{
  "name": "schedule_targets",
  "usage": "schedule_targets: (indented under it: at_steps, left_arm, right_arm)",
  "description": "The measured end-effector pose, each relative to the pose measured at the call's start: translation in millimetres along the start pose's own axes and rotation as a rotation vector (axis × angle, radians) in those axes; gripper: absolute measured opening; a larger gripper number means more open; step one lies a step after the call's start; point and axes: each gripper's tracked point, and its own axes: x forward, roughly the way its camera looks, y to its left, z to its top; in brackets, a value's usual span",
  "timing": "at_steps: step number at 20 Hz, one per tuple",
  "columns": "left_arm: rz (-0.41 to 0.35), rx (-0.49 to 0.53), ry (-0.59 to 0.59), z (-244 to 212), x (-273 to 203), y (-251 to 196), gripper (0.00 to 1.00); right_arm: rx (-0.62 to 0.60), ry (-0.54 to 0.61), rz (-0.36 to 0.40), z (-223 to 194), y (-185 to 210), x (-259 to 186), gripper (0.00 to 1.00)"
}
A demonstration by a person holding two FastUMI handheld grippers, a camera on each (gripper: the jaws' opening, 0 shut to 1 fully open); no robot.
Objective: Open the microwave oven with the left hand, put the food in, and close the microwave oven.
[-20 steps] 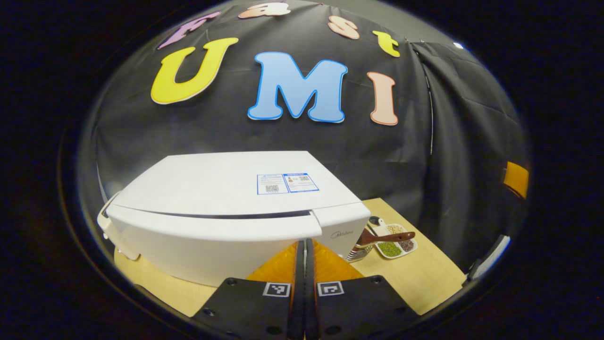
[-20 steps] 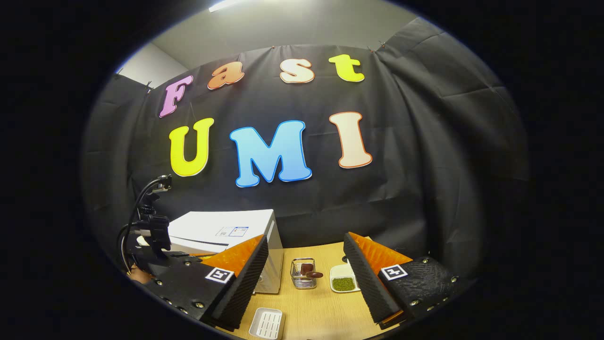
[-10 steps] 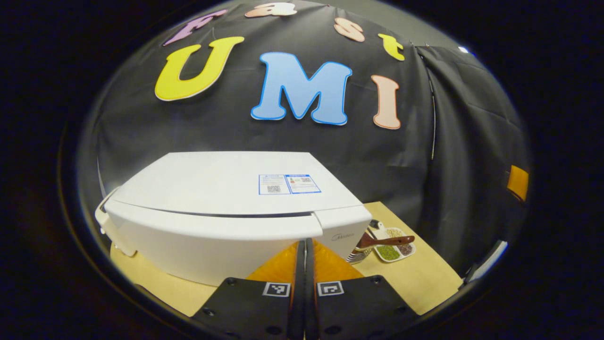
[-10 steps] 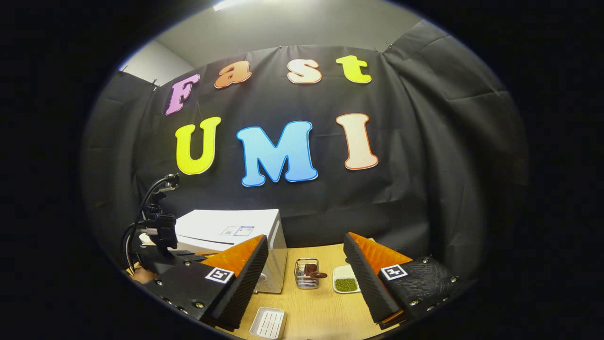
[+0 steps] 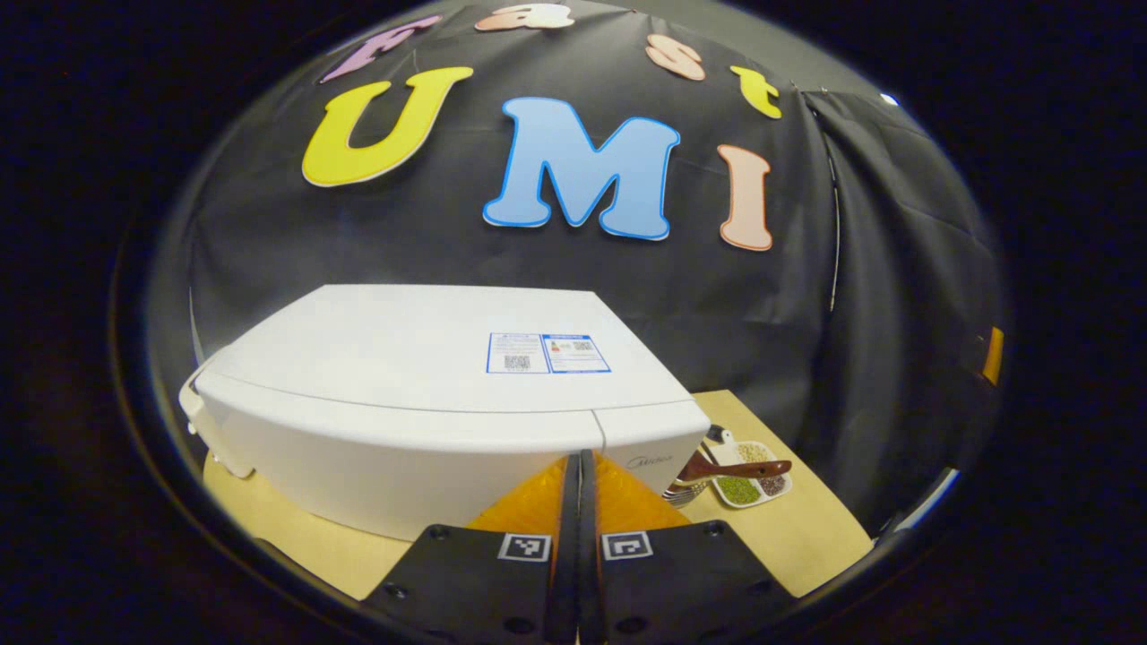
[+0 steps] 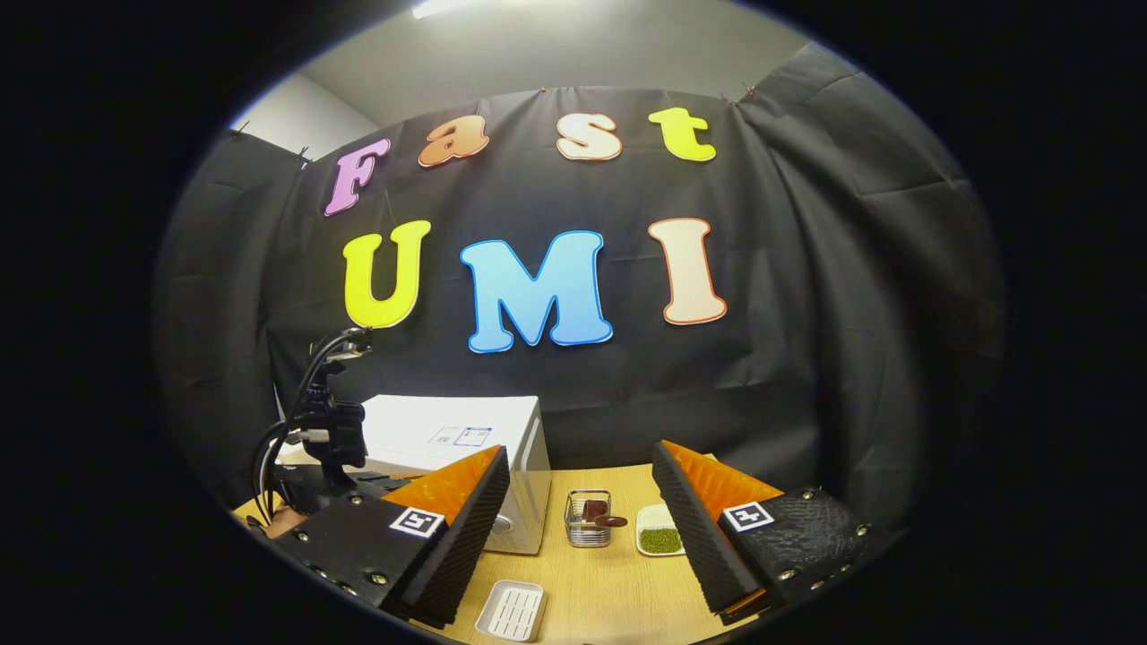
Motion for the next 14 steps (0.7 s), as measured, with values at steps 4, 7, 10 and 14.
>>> schedule_targets:
  at_steps: [4, 7, 10, 14]
  left_arm:
    - [0.012, 0.017, -0.150, 60, -53, 9, 0.07]
    - [0.048, 0.007, -0.307, 123, -127, 34, 0.07]
    - [0.096, 0.021, -0.424, 174, -207, 62, 0.51]
    - [0.154, 0.063, -0.471, 192, -282, 92, 0.96]
  right_arm:
    - [-0.011, -0.034, 0.001, 18, 9, -6, 0.97]
    - [-0.021, -0.084, 0.005, 47, 22, -10, 0.97]
    - [-0.005, -0.121, 0.002, 85, 38, -16, 0.97]
    - [0.058, -0.120, 0.014, 117, 63, -31, 0.97]
